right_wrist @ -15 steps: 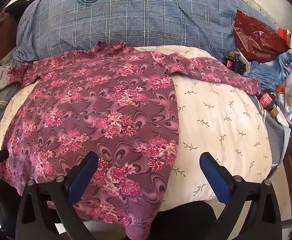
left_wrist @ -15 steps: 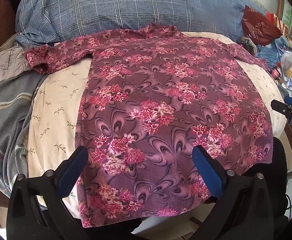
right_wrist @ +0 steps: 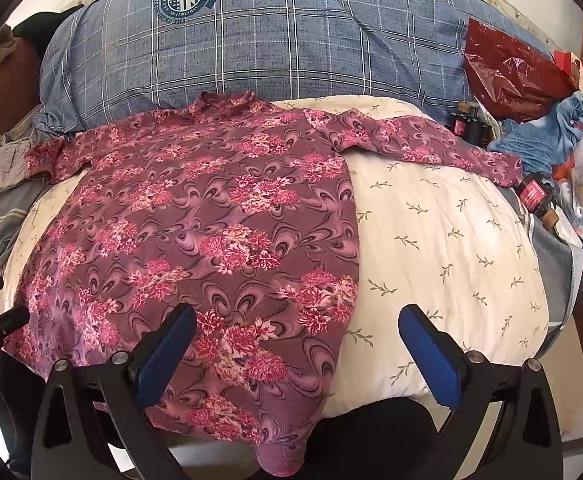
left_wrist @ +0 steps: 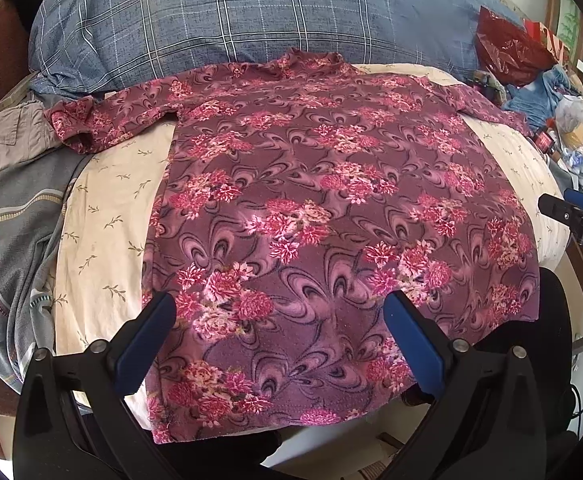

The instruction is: Fold small clothes

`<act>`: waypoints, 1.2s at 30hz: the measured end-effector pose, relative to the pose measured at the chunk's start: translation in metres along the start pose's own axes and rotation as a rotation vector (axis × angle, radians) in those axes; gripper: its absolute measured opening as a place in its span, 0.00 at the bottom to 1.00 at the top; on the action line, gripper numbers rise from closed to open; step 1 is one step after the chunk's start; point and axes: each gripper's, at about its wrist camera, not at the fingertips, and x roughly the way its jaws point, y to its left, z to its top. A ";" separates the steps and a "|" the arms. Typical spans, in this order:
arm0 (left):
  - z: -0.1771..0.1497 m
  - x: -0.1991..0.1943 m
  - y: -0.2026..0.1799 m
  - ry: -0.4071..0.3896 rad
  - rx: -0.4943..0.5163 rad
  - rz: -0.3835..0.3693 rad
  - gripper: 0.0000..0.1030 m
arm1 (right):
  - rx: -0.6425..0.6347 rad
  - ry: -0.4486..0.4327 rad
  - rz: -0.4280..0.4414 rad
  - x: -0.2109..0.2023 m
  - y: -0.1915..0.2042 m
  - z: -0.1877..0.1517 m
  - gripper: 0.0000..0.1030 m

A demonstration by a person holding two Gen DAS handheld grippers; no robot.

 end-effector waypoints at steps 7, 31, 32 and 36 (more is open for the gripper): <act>-0.002 0.003 -0.001 0.011 -0.002 -0.007 1.00 | -0.018 0.002 -0.025 0.000 -0.002 -0.001 0.98; -0.002 0.027 0.004 0.076 -0.015 -0.003 1.00 | 0.041 0.018 0.012 0.021 -0.009 -0.005 0.95; -0.002 0.027 0.005 0.078 -0.016 -0.004 1.00 | 0.042 0.020 0.011 0.022 -0.009 -0.005 0.95; 0.002 0.027 0.015 0.082 -0.035 -0.003 1.00 | 0.045 0.038 0.012 0.027 -0.012 -0.006 0.95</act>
